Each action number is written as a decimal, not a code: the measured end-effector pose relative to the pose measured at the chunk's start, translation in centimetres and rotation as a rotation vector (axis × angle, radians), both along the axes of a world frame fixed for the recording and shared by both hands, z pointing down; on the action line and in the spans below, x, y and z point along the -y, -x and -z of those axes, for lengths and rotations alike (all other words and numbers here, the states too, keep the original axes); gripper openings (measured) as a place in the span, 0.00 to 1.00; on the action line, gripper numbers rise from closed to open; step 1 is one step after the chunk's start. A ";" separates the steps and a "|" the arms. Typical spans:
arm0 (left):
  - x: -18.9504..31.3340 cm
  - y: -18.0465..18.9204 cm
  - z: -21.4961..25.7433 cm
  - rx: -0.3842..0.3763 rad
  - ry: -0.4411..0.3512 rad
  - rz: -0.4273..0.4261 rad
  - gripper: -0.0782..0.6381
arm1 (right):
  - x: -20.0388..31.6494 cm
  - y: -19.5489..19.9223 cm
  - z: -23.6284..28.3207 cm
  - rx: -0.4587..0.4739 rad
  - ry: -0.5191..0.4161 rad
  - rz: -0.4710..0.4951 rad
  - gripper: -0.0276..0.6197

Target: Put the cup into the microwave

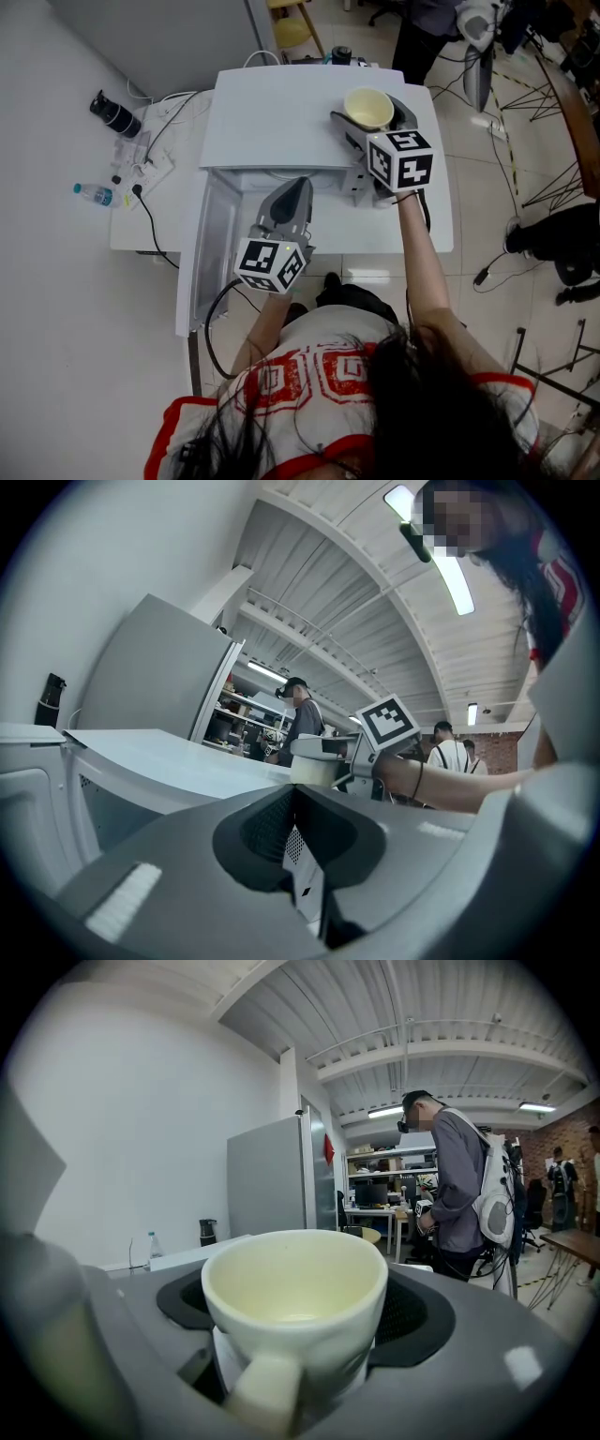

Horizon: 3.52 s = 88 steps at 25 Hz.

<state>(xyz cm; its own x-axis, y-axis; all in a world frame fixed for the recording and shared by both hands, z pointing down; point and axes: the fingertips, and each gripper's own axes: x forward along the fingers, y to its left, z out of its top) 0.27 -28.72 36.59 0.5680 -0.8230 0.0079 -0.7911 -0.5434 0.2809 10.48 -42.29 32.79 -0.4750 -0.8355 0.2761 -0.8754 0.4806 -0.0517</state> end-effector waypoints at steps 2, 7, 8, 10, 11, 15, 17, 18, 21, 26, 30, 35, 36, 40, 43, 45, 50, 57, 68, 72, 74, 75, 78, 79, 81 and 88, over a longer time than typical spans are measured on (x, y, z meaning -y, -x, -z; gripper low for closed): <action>0.0 0.2 0.1 -0.001 0.000 0.004 0.11 | -0.2 0.2 0.0 0.000 -0.001 0.006 0.76; -0.3 0.7 0.1 -0.005 0.000 0.009 0.11 | -0.6 0.6 0.1 0.006 -0.006 -0.004 0.76; -0.4 0.7 0.1 -0.005 -0.001 0.010 0.11 | -0.7 0.6 0.1 0.007 -0.009 -0.007 0.76; -0.6 1.0 0.2 -0.005 -0.002 0.013 0.11 | -1.1 0.7 0.2 0.002 -0.018 -0.009 0.76; -0.7 1.1 0.2 -0.006 -0.003 0.014 0.11 | -1.3 0.7 0.2 -0.003 -0.021 -0.009 0.76; -1.2 1.3 0.3 -0.007 -0.005 0.012 0.11 | -2.1 0.9 0.2 -0.006 -0.026 -0.011 0.76; -1.5 1.3 0.4 -0.009 -0.005 0.011 0.11 | -2.5 1.0 0.3 -0.001 -0.031 -0.015 0.76; -1.6 1.4 0.4 -0.010 -0.006 0.010 0.11 | -2.8 1.0 0.4 0.001 -0.034 -0.016 0.76; -2.1 1.5 0.7 -0.012 -0.009 0.007 0.11 | -3.5 1.2 1.0 0.007 -0.043 -0.018 0.76; -2.9 1.8 0.9 -0.010 -0.016 -0.003 0.11 | -4.7 1.7 1.8 0.009 -0.056 -0.019 0.76; -3.8 2.0 1.0 -0.008 -0.020 -0.009 0.11 | -5.8 2.0 2.1 0.014 -0.062 -0.022 0.76; -5.0 2.5 0.9 0.001 -0.021 -0.020 0.11 | -7.6 2.7 2.3 0.021 -0.068 -0.022 0.76; -5.3 2.6 0.9 0.001 -0.020 -0.022 0.11 | -8.0 2.8 2.4 0.023 -0.069 -0.022 0.76; -6.5 3.0 0.8 0.001 -0.014 -0.026 0.11 | -9.7 3.7 2.8 0.030 -0.075 -0.017 0.76; -7.6 3.3 0.6 0.003 -0.012 -0.029 0.11 | -11.3 4.4 2.7 0.034 -0.079 -0.012 0.76; -8.5 3.6 0.2 0.006 -0.008 -0.033 0.11 | -12.3 4.8 2.4 0.035 -0.077 -0.010 0.76; -10.2 4.4 -0.1 0.008 -0.005 -0.034 0.11 | -14.4 5.9 1.6 0.041 -0.065 -0.006 0.76; -11.9 5.5 -0.3 0.012 -0.006 -0.026 0.11 | -16.8 7.4 0.6 0.056 -0.055 -0.001 0.76; -11.9 6.2 -0.3 0.018 -0.013 -0.016 0.11 | -18.2 8.6 -0.3 0.067 -0.044 0.004 0.76; -11.3 5.9 -0.8 0.017 -0.012 -0.010 0.11 | -18.4 8.7 -1.5 0.063 -0.030 0.018 0.76; -11.0 5.7 -1.0 0.012 -0.017 -0.006 0.11 | -18.2 8.8 -2.1 0.061 -0.027 0.028 0.76; -10.7 5.7 -1.2 0.012 -0.021 -0.004 0.11 | -18.0 8.9 -2.4 0.061 -0.029 0.033 0.76; -10.0 5.5 -2.2 0.016 -0.027 -0.003 0.11 | -17.6 9.4 -3.6 0.061 -0.033 0.045 0.76; -9.9 5.4 -2.7 0.016 -0.027 -0.003 0.11 | -17.6 9.6 -4.1 0.060 -0.032 0.049 0.76; -9.7 5.4 -3.6 0.013 -0.028 -0.002 0.11 | -17.4 9.8 -5.1 0.060 -0.033 0.055 0.76; -9.3 5.4 -5.8 -0.001 -0.035 -0.008 0.11 | -16.1 10.8 -7.9 0.063 -0.036 0.061 0.76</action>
